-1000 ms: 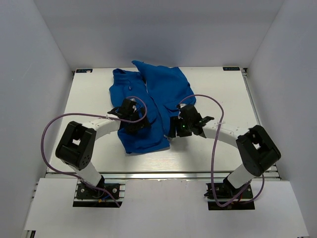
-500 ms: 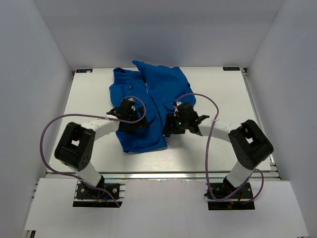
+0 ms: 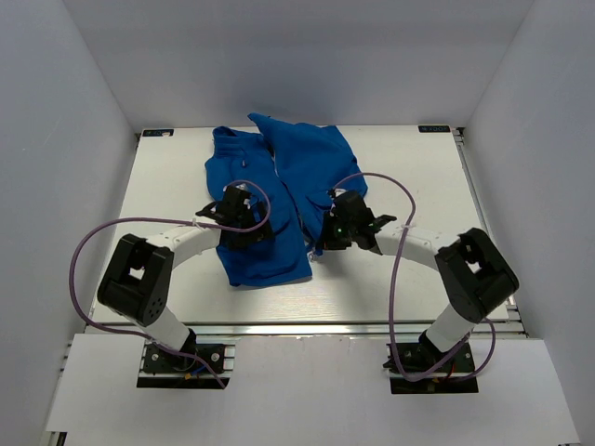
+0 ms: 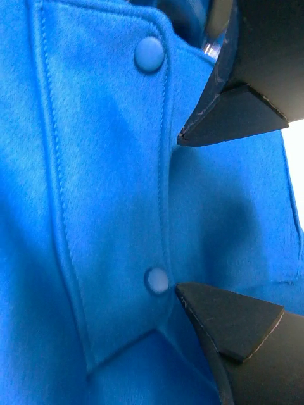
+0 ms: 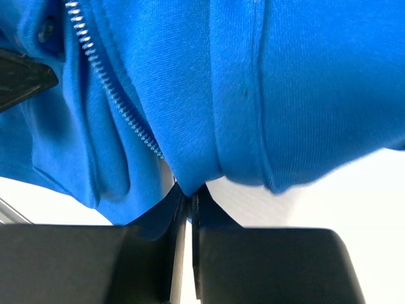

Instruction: Zip up the jacket

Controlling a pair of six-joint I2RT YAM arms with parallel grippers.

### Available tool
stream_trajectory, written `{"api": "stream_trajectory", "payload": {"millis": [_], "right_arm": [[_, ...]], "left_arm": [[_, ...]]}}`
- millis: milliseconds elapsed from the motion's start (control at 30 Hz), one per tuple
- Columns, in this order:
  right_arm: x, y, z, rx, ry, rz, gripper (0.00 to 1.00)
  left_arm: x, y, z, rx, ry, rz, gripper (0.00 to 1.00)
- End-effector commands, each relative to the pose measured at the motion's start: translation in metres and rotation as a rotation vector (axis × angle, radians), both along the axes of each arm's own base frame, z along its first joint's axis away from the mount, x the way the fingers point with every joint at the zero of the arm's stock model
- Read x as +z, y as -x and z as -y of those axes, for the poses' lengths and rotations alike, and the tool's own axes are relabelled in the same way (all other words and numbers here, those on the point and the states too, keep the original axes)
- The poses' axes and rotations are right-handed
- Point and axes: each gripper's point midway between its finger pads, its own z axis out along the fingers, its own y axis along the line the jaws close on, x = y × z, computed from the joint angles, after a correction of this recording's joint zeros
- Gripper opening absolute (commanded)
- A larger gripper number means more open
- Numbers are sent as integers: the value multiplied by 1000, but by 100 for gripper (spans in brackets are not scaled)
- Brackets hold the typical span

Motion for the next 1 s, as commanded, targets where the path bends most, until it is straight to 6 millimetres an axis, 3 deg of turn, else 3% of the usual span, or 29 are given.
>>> {"api": "stream_trajectory", "payload": {"millis": [0,100,367,567,700,967], "right_arm": [[23,-4,18,-21,60,76,2],[21,9,29,9,108,49,1],[-14,43,52,178,235,-28,13],[-14,45,46,219,210,-17,43],[-9,43,43,222,195,0,50],[-14,34,47,156,220,4,54]], "left_arm": [[18,-6,-16,28,-55,63,98],[20,-6,-19,30,-70,68,98],[32,-7,-20,6,-73,107,98],[39,-6,-15,-20,-51,124,98],[41,-6,-14,-28,-48,126,98],[43,-5,-11,-44,-32,128,98]]}}
